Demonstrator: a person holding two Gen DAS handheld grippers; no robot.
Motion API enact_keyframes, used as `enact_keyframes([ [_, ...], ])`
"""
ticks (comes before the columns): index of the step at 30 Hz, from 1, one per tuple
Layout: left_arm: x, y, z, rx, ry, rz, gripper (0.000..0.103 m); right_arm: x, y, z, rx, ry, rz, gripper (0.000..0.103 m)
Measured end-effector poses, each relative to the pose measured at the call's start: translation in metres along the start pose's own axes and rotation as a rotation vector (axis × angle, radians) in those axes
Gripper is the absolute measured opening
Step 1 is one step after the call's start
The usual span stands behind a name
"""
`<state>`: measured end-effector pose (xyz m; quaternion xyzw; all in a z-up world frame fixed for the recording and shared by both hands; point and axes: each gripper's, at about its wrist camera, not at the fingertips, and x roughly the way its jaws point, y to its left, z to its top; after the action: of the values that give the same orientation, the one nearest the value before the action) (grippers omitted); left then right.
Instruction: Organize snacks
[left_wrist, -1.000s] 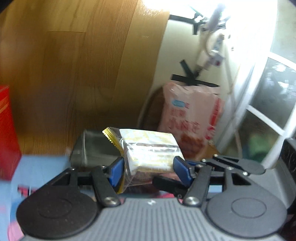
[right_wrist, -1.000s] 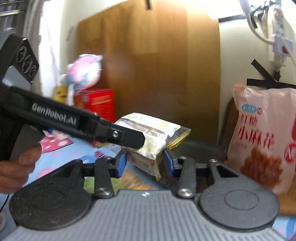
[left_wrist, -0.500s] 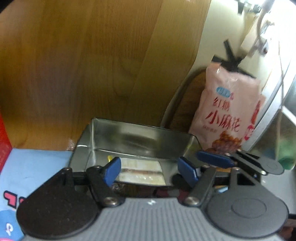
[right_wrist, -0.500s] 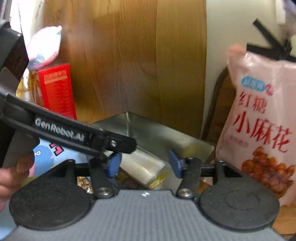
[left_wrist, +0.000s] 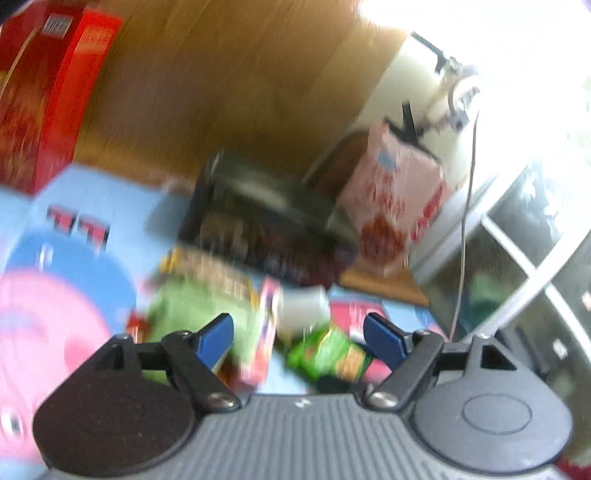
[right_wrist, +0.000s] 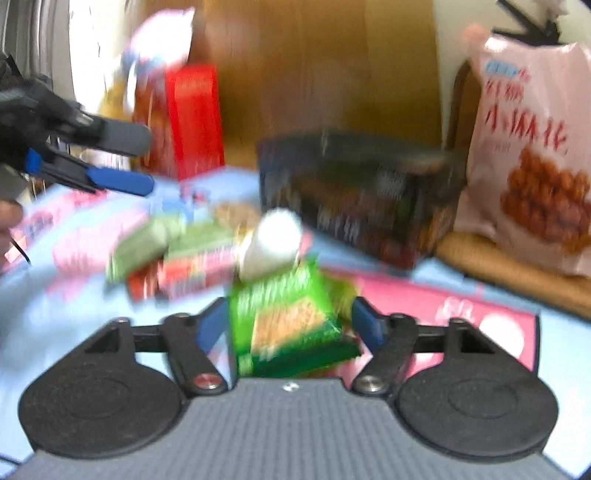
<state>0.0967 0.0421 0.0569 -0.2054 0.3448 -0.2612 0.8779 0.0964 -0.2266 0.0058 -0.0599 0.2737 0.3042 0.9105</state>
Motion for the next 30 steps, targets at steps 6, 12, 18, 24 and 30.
enact_keyframes([
  [6, -0.021, 0.01, -0.049, -0.002, 0.068, -0.002, 0.08, -0.018, 0.053, -0.013, -0.168, -0.007, 0.232, 0.058],
  [12, -0.039, 0.017, -0.074, 0.003, 0.091, 0.011, 0.08, -0.033, 0.105, -0.027, -0.443, -0.053, 0.288, 0.08],
  [18, -0.036, 0.014, -0.077, 0.011, 0.114, -0.008, 0.08, -0.042, 0.094, -0.037, -0.309, -0.012, 0.244, 0.086],
  [24, -0.028, -0.003, -0.086, 0.098, 0.172, -0.027, 0.054, -0.052, 0.094, -0.057, -0.218, 0.022, 0.242, 0.075],
  [30, -0.028, -0.008, -0.085, 0.088, 0.165, -0.03, 0.049, -0.042, 0.097, -0.049, -0.171, 0.002, 0.216, 0.034],
])
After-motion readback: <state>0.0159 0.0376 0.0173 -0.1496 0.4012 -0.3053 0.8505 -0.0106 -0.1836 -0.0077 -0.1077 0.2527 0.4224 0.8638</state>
